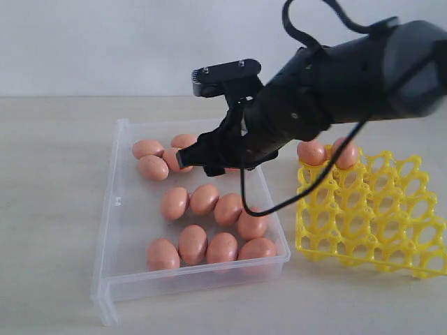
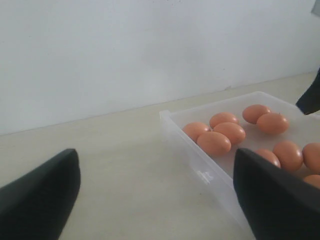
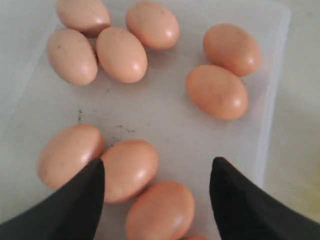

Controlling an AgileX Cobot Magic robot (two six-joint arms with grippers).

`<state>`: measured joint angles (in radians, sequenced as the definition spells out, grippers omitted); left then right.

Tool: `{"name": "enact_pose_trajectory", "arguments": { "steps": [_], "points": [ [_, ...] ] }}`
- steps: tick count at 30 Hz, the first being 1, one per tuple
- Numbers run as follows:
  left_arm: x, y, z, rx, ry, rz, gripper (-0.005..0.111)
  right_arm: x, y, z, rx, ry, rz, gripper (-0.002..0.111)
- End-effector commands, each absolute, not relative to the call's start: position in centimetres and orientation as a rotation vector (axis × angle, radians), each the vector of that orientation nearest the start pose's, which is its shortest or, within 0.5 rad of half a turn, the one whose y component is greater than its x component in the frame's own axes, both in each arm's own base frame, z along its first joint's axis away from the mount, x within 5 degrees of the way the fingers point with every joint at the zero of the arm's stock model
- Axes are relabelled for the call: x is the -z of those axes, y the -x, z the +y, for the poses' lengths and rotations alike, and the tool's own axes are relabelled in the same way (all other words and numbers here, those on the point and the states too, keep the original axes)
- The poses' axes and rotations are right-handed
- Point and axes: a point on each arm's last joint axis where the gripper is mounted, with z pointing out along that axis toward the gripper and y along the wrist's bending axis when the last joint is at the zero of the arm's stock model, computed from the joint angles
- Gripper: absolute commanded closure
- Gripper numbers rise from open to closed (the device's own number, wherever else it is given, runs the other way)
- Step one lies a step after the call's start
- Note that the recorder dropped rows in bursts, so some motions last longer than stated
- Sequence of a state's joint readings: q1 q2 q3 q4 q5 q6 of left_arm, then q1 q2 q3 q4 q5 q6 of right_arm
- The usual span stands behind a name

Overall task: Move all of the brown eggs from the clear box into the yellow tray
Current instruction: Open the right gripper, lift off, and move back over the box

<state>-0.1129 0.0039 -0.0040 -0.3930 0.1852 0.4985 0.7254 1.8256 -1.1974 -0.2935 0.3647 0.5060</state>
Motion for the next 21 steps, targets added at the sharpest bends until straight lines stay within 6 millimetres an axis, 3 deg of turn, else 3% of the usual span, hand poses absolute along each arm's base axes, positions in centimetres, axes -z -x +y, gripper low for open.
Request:
{"name": "enact_pose_trajectory", "arguments": {
  "steps": [1,4,7,21],
  "points": [
    [-19.8,-5.5,-1.3,0.071,-0.226,1.633,0.029,-19.3,-32.1,28.4,-0.457,0.353,2.548,0.055],
    [-19.8,-5.5,-1.3,0.071,-0.226,1.633,0.029,-19.0,-33.5,30.2,-0.473,0.301,2.657,0.054],
    [-19.8,-5.5,-1.3,0.071,-0.226,1.633,0.029,-18.0,-33.7,31.1,-0.512,0.246,2.746,0.054],
    [-19.8,-5.5,-1.3,0.079,-0.235,1.631,0.029,-16.6,-32.8,32.1,-0.59,0.202,2.835,0.054]
  ]
}}
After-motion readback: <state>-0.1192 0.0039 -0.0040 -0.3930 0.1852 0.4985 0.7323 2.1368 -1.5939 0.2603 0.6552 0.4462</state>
